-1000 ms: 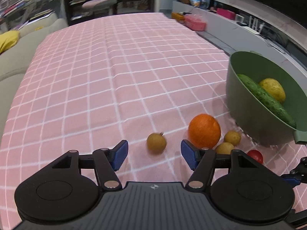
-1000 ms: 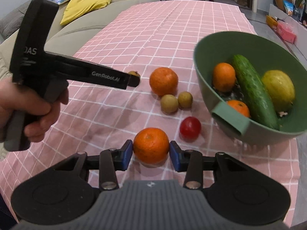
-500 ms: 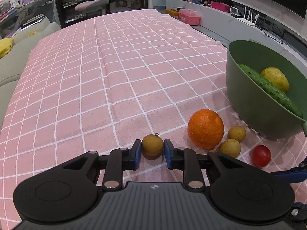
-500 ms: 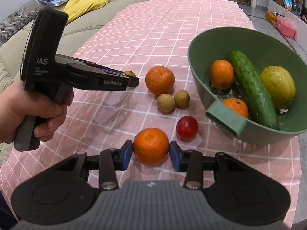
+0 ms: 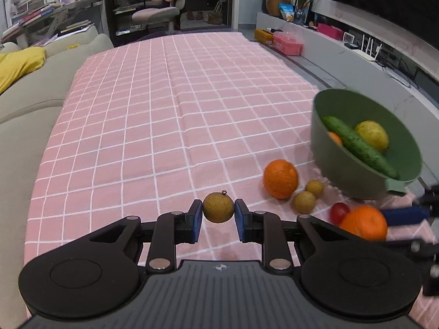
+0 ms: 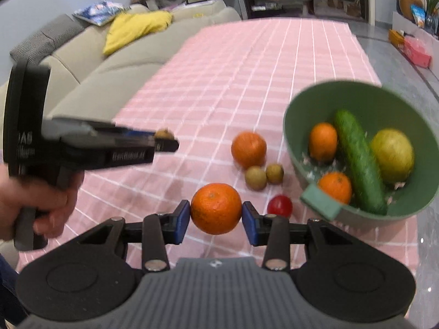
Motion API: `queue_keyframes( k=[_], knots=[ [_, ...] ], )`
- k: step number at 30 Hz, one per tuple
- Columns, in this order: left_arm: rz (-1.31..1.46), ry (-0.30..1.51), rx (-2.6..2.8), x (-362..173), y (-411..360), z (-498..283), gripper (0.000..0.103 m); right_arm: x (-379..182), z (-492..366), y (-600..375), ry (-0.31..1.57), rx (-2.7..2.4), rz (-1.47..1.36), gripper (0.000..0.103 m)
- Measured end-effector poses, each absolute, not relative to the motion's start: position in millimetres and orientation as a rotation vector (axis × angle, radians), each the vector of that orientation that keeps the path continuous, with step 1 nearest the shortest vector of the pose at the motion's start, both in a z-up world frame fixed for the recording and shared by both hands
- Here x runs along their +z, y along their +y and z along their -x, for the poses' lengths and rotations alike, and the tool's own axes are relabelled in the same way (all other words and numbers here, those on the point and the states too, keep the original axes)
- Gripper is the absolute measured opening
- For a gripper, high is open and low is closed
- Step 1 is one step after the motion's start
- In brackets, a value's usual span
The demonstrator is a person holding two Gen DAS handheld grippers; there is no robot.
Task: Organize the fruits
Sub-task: 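Carry the orange and kiwi into the green colander and open both tools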
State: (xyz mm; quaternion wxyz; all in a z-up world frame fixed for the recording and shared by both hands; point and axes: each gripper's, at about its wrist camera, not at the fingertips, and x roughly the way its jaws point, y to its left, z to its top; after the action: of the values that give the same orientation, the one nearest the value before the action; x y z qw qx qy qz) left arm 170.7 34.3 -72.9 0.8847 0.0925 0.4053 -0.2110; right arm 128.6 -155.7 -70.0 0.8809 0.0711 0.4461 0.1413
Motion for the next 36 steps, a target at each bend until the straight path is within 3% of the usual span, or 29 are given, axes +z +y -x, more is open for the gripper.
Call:
queue_keyframes(
  k=[9, 17, 26, 36],
  knots=[
    [-0.356, 0.756, -0.568, -48, -48, -147, 0.028, -29, -142, -224, 0.826, 0.165, -0.209, 0.038],
    [-0.438, 0.714, -0.676, -45, -112, -155, 0.028, -27, -169, -283, 0.836, 0.075, -0.301, 0.038],
    [-0.494, 0.789, -0.686, -76, -134, -166, 0.028, -50, -192, -282, 0.91, 0.103, -0.383, 0.038],
    [-0.493, 0.8, -0.694, -73, -129, -159, 0.028, -66, -202, -270, 0.963, 0.111, -0.358, 0.038]
  ],
)
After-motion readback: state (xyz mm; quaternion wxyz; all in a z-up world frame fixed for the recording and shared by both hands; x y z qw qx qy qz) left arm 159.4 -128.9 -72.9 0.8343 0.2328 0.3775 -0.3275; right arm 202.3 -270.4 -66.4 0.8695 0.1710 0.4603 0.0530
